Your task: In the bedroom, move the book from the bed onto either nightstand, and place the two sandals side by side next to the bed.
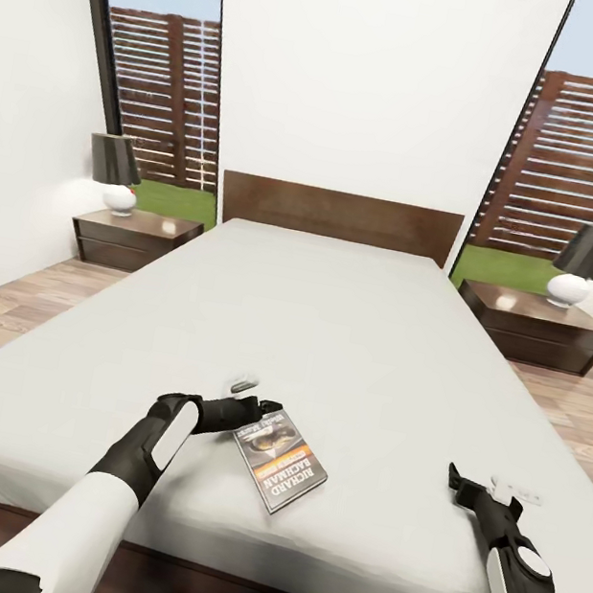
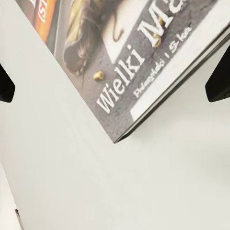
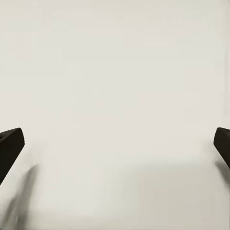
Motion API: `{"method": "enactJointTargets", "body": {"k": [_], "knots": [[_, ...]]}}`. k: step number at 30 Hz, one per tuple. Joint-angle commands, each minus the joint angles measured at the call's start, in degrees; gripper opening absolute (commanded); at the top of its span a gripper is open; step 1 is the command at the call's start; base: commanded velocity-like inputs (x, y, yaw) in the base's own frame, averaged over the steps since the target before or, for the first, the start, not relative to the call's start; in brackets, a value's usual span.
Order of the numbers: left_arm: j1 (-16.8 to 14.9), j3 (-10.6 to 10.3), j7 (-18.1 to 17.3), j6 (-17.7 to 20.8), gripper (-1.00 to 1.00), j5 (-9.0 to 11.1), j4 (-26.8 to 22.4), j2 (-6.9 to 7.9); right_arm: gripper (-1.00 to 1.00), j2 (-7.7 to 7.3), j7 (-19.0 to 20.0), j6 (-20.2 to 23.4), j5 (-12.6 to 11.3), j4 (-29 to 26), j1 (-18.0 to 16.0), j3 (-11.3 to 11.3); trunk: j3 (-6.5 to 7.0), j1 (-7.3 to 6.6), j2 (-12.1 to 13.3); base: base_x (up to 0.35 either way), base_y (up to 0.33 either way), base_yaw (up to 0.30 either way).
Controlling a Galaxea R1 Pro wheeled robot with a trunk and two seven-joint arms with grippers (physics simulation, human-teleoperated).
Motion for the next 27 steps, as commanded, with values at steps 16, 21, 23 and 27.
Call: {"method": "enactJointTargets", "body": {"k": [16, 21, 23, 27], "knots": [[-0.03, 0.22, -0.13, 0.46, 1.00, 0.11, -0.02, -0.07, 1.00, -0.03, 0.42, -7.08, -0.03, 0.07, -0.03, -0.20, -0.06, -0.01, -0.02, 0.000, -0.030, 0.000], [-0.03, 0.21, -0.13, 0.45, 1.00, 0.11, -0.02, -0.07, 1.00, -0.03, 0.43, -7.13, -0.03, 0.07, -0.03, -0.21, -0.06, -0.01, -0.02, 0.000, -0.062, 0.000], [-0.03, 0.20, -0.14, 0.44, 1.00, 0.11, -0.02, -0.07, 1.00, -0.03, 0.45, -7.12, -0.03, 0.07, -0.03, -0.20, -0.06, -0.01, -0.02, 0.000, -0.014, 0.000], [-0.03, 0.21, -0.12, 0.44, 1.00, 0.11, -0.02, -0.07, 1.00, -0.03, 0.46, -7.14, -0.03, 0.07, -0.03, -0.20, -0.06, -0.01, -0.02, 0.000, -0.005, 0.000]]}}
